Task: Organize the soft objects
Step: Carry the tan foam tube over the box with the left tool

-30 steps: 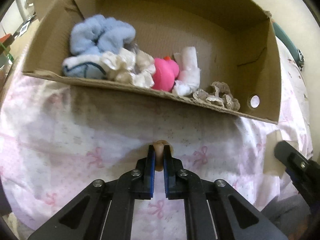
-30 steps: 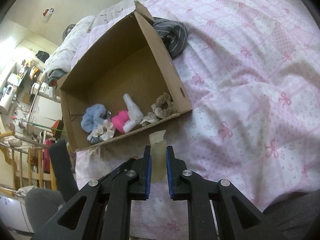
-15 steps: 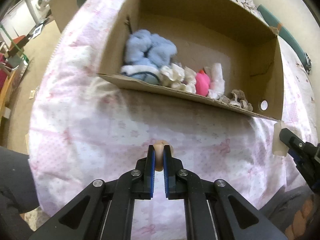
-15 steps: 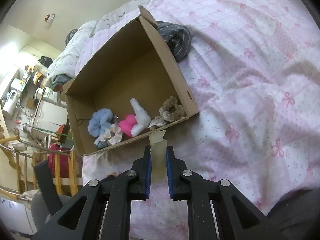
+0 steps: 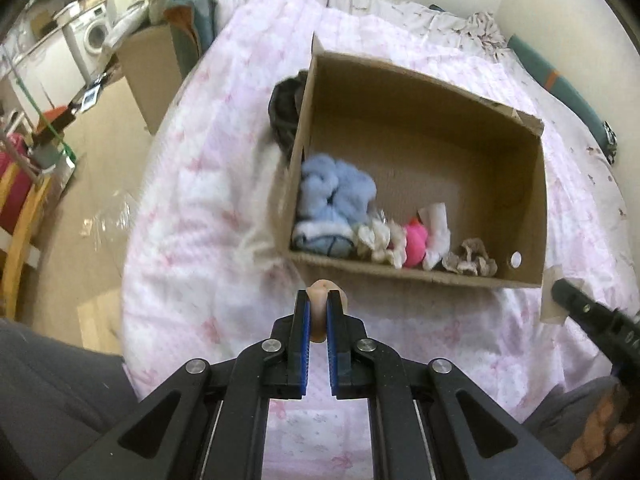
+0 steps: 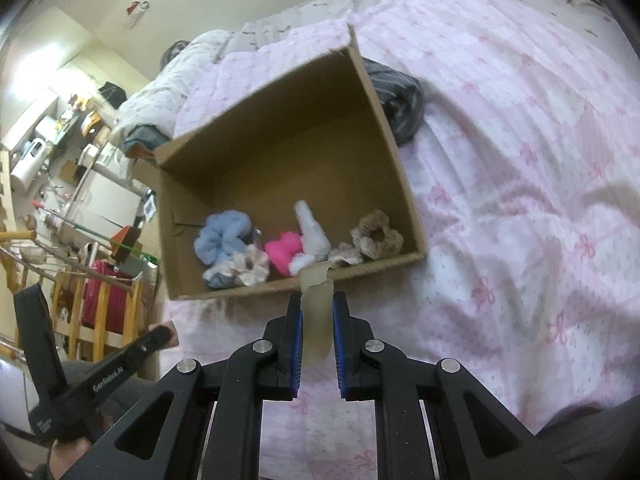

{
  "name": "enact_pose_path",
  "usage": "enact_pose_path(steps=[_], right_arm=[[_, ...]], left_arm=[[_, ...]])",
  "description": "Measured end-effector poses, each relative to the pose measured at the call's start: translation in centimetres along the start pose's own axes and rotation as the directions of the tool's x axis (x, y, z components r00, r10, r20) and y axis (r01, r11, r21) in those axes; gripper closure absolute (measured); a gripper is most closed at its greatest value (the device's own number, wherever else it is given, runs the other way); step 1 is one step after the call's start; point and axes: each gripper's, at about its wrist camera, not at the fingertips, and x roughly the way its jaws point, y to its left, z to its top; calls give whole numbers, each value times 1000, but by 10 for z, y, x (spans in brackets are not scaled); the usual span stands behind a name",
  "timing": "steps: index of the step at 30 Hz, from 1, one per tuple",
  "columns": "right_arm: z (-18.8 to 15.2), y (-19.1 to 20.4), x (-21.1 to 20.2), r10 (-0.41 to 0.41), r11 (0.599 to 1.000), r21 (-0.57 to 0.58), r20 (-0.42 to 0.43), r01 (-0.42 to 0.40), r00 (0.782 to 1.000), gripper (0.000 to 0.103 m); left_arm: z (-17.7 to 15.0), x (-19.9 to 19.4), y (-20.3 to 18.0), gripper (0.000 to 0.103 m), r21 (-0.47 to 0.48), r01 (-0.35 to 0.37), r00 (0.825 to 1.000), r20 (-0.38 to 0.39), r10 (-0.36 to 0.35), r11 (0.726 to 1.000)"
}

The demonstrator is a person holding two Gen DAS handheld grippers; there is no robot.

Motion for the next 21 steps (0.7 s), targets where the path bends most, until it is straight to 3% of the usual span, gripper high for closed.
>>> enact_pose_path(steps=[6,12,16,21], right_arm=[[24,5,-17,84,996,17,37,-85,996,88],[51,17,-18,70,996,-59,54,-67,996,88],[65,21,-8,62,992,-111,62,-55,996,88],[60,12,15,55,994,-94,38,-51,998,88]], left_arm=[[38,-12,-2,96,19,44,997,61,-45,999],[71,-9,-11,96,64,80,989,119,-87,995],[71,5,-28,96,133,65,986,142,-83,989],[60,38,-42,96,191,103,988,96,-123,976]])
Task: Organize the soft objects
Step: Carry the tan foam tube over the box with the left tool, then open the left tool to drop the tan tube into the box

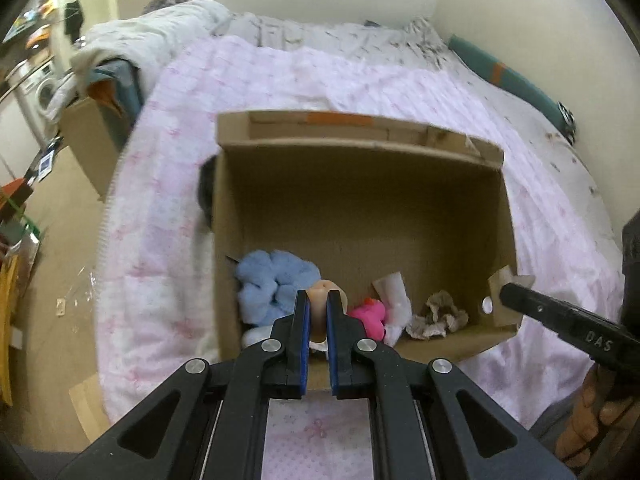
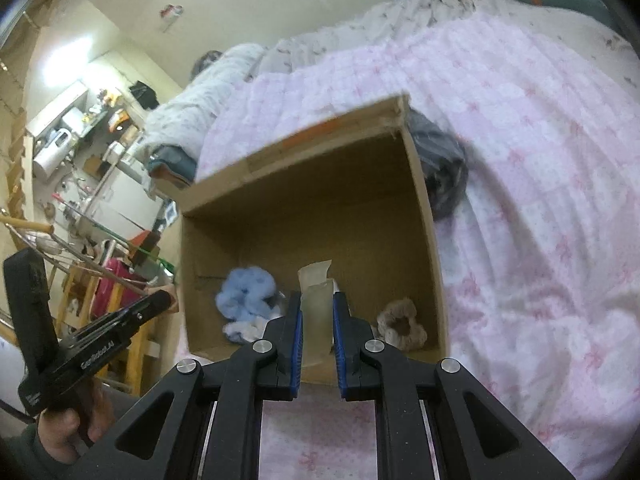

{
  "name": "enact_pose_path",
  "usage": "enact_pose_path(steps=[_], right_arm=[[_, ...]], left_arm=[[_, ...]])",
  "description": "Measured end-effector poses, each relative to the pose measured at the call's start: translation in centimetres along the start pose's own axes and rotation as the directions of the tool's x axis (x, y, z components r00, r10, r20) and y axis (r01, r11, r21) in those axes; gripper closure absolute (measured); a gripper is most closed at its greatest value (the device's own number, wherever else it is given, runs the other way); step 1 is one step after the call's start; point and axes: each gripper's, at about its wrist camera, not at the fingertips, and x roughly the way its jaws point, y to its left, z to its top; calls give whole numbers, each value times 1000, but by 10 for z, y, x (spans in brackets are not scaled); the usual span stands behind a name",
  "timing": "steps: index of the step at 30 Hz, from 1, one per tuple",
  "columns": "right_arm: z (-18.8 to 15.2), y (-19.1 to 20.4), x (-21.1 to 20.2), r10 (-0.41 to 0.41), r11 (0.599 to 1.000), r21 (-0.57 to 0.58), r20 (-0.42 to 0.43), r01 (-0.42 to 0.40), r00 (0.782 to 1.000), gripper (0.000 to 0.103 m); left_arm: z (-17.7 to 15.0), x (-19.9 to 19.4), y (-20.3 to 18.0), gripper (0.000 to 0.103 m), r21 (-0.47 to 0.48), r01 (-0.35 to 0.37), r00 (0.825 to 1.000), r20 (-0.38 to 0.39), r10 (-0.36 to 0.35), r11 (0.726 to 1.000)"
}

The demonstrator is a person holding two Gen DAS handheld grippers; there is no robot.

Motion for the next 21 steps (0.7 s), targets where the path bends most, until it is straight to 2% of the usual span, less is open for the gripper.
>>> enact_pose_path(steps=[2,4,6,8,10,13,17,19,20,21], right_arm=[[-7,-4,11,-31,999,4,-35,32,999,88],[-12,-9,21,-43,999,19,-76,45,996,88],[-16,-13,29,-42,998,41,-111,46,993,88],[-19,-14,36,-47,998,37,-134,52,990,88],[-19,-14,42,-53,998,20,-146,56,988,88],[-16,-15,50,-48,998,22,-159,52,986,88],[-18,-16,58,19,996,86,-183,-3,983,88],[-19,-15,61,9,997,74,-190,5,982,88],[-19,-15,63,4,998,69,-193,9,981,88],[-19,-16,65,3,997,72,-196,12,981,88]], left_arm=[[-5,11,-1,96,13,15,1000,-8,-15,1000],[-13,23,-2,96,40,-30,1000,6,30,999],[-18,31,0,96,25,-53,999,-9,53,998],[-18,38,1,96,-5,-10,999,-36,10,1000],[-16,40,-1,96,3,-7,999,-33,8,1000],[-13,45,-3,96,-20,34,998,-49,-35,999],[-13,51,-4,96,-11,22,998,-61,-22,1000],[-12,52,-3,95,-24,33,997,-71,-34,999],[-11,53,-3,93,-34,40,996,-77,-43,999],[-11,54,-3,86,-45,44,995,-85,-48,998]])
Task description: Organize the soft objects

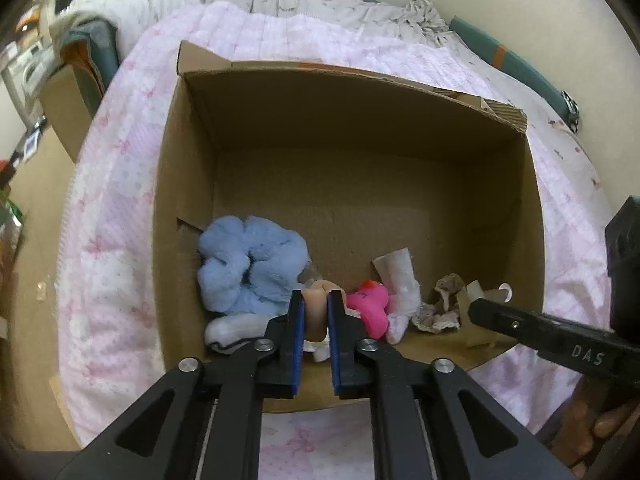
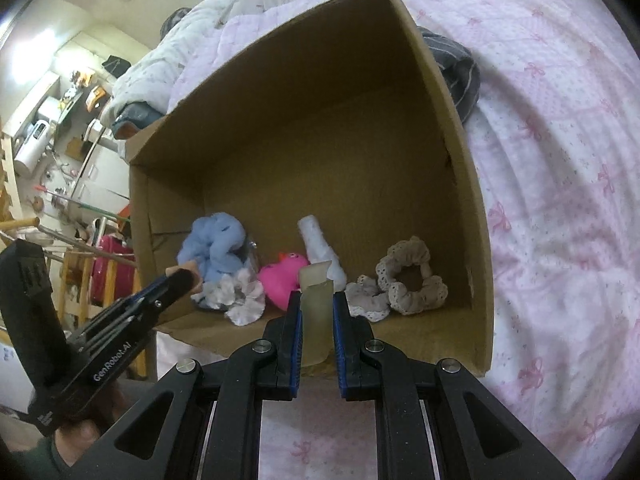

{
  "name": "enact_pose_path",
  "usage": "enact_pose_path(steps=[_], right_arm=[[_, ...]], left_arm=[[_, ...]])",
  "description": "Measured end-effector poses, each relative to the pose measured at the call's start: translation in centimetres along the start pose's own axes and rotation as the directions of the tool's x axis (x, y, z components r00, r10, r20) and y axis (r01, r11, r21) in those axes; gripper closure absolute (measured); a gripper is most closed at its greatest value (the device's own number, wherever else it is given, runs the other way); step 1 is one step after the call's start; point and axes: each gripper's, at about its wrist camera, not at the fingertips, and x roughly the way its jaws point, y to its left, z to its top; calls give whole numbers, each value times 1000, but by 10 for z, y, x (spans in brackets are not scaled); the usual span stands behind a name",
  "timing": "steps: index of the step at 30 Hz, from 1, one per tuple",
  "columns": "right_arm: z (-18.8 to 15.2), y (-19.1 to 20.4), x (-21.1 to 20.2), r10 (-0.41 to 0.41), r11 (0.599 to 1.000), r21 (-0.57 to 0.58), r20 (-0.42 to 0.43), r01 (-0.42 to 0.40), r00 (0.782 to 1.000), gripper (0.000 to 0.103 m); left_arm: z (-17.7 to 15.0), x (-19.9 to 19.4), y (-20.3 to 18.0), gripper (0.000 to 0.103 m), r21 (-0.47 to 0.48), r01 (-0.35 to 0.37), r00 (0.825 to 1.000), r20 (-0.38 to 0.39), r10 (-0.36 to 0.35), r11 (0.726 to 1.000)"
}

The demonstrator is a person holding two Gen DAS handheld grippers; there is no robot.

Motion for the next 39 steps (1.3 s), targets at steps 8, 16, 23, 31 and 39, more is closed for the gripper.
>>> enact_pose_path(steps=[8,16,23,31,39], right_arm=[[1,3,2,5,1000,-2,5,-5,1000,87],[3,-2,0,39,998,42,25,-40,999,74],[6,5,-20,83,996,23,127,-87,988,32],[-2,31,-61,49,994,-106,276,-20,960,26],[-31,40,-105,-59,982,-140,422,129,905,0]], left_arm=[[0,-12,-12,36,37,-23,998,51,21,999],[-2,-8,-7,35,31,-85,996,41,84,996],[0,-27,-5,35,15,-102,990,102,100,995],[-3,-75,1,24,-12,-165,955,248,163,986],[-17,-113,10,23,-12,-134,947,295,131,991]])
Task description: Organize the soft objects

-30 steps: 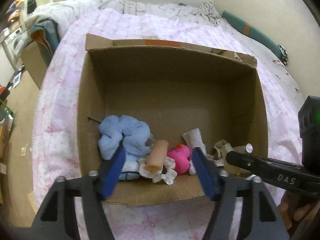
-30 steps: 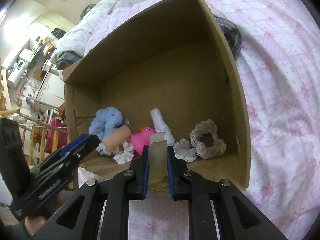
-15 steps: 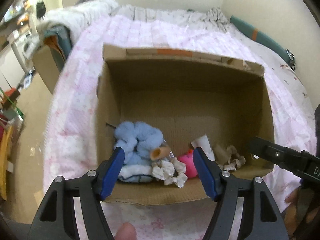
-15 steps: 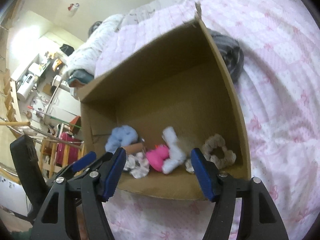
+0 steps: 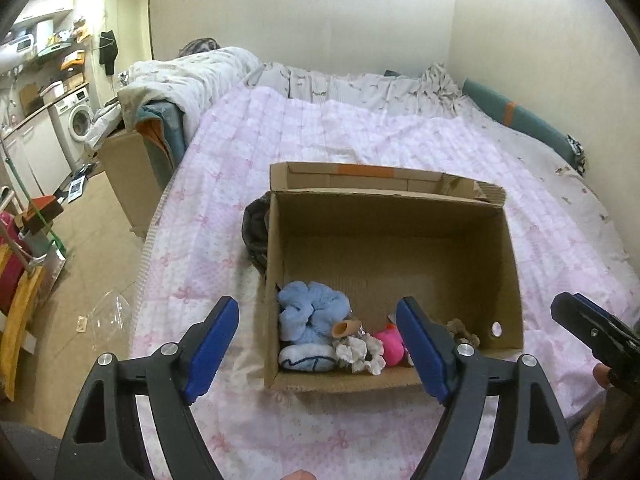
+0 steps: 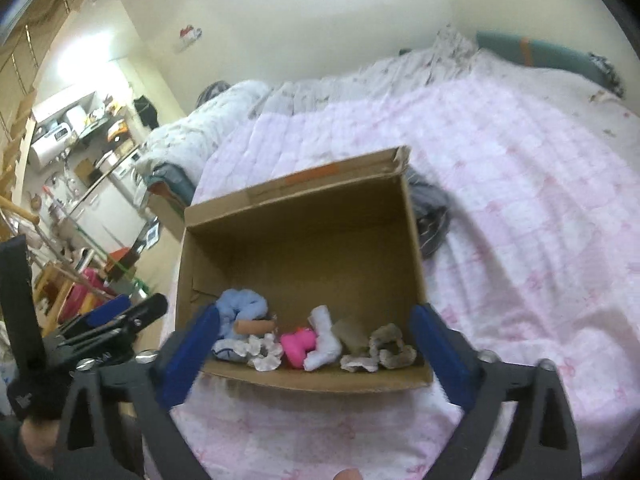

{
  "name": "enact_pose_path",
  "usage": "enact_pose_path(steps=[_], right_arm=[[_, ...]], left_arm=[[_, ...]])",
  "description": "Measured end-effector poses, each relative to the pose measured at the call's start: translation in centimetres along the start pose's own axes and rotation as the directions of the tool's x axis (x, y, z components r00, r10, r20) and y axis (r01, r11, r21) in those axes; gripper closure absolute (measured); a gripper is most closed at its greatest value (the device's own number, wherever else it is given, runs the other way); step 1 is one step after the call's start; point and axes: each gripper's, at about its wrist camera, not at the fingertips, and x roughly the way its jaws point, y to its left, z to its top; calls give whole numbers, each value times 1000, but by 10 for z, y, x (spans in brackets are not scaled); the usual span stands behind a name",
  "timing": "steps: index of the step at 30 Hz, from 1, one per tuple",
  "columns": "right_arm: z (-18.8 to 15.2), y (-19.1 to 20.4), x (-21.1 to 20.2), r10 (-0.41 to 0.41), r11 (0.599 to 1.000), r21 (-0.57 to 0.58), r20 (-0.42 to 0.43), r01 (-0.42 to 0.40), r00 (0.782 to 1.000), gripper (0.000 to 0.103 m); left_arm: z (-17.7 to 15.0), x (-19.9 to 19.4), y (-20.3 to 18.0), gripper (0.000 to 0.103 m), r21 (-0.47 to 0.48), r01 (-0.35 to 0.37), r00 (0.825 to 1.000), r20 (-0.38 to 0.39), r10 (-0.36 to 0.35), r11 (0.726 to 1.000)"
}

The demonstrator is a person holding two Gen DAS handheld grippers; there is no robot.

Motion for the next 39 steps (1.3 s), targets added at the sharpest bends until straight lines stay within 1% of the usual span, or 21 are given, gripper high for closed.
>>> enact_pose_path(steps=[1,3,5,7,9,11,13,14,15,18,20,23,25,28,29,33,39], right_arm=[[-2,-1,-5,-10,1000,3,16,10,1000,0],[-6,0,-15,-44,999,-2,45,44,998,0],[-10,4,-23,-86,996,-22,73,88,994,0],[-18,9,-32,-164,984,-53,121,171,979,0],[-24,13,-39,-189,976,-76,154,202,970,0],[-27,16,-41,-185,977,-80,147,198,972,0],[-30,17,-43,-182,978,-78,142,194,973,0],[-32,18,-44,-182,978,-76,140,194,973,0],[-34,18,-45,-182,979,-72,138,193,974,0],[-38,20,-45,-173,981,-69,127,182,977,0],[-42,25,-43,-181,978,-82,120,192,976,0],[-44,29,-38,-197,972,-111,112,209,974,0],[-44,29,-36,-197,971,-114,114,210,974,0],[-44,29,-33,-206,970,-107,102,216,973,0],[-44,28,-32,-208,971,-102,97,217,973,0],[-42,24,-30,-205,973,-89,90,213,975,0],[-42,26,-30,-201,972,-103,89,210,976,0]], left_arm=[[-2,-5,1,22,0,1,1000,4,-1,1000],[-9,-14,6,17,-3,3,1000,12,-3,1000],[-15,-21,10,15,-13,5,1000,16,-4,1000],[-20,-27,13,14,-28,0,1000,18,0,1000],[-26,-31,14,11,-34,-2,1000,16,3,999],[-31,-35,15,9,-34,1,1000,20,0,999],[-35,-40,15,9,-35,11,999,46,-9,999],[-36,-42,16,7,-37,20,998,67,-17,999],[-39,-44,16,1,-38,29,996,87,-25,999],[-39,-44,15,0,-22,25,996,90,-23,999],[-39,-43,14,0,-18,11,996,86,-10,1000],[-40,-38,14,0,-23,11,998,67,-10,1000],[-41,-36,13,0,-17,-17,998,62,18,1000],[-41,-34,9,0,3,-85,995,54,85,996],[-42,-34,8,0,8,-93,994,59,92,996],[-41,-36,12,0,-18,-19,999,51,20,1000],[-41,-34,13,0,-32,19,999,39,-18,999]])
